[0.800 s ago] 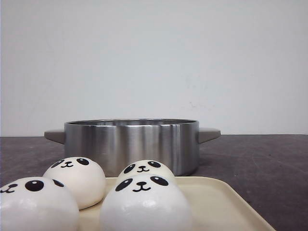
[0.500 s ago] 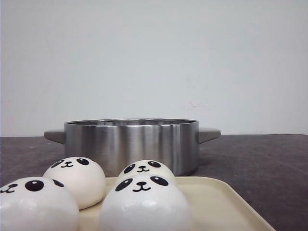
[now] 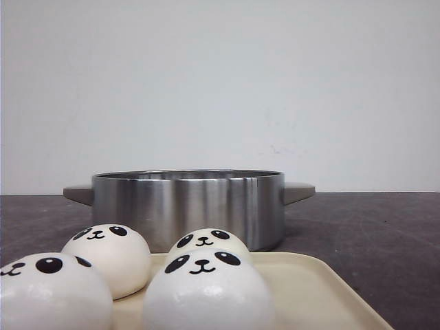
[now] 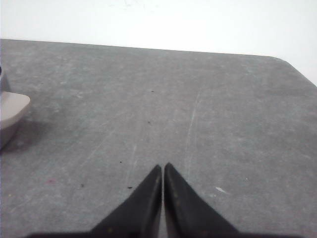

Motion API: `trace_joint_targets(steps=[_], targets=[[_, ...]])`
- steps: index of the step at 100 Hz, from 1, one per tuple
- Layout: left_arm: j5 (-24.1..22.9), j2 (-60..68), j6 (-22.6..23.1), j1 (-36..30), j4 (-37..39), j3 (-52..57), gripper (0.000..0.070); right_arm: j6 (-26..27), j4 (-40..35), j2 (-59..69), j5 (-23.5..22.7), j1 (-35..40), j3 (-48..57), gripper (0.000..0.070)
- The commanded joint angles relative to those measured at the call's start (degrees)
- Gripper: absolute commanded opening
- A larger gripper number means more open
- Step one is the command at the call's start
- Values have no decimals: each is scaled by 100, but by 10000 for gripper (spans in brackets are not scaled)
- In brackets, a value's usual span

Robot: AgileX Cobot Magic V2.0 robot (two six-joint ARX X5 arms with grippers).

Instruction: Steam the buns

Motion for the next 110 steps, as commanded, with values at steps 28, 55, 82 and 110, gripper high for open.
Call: trace_joint_targets(steps=[28,55,82,110], targets=[[7,13,72,4,-35,-103,0,-22,61,0,2,-9,-15,2],[7,13,72,4,-35,-103,0,337,68,0,-24,-4,-15,2],[13,13,-645,4,138,-103,0,1674,424,0,-957,-2,-9,2],[195,13,-1832,4,94,142,0,2496,1449,0,-1421,-2,243,1]])
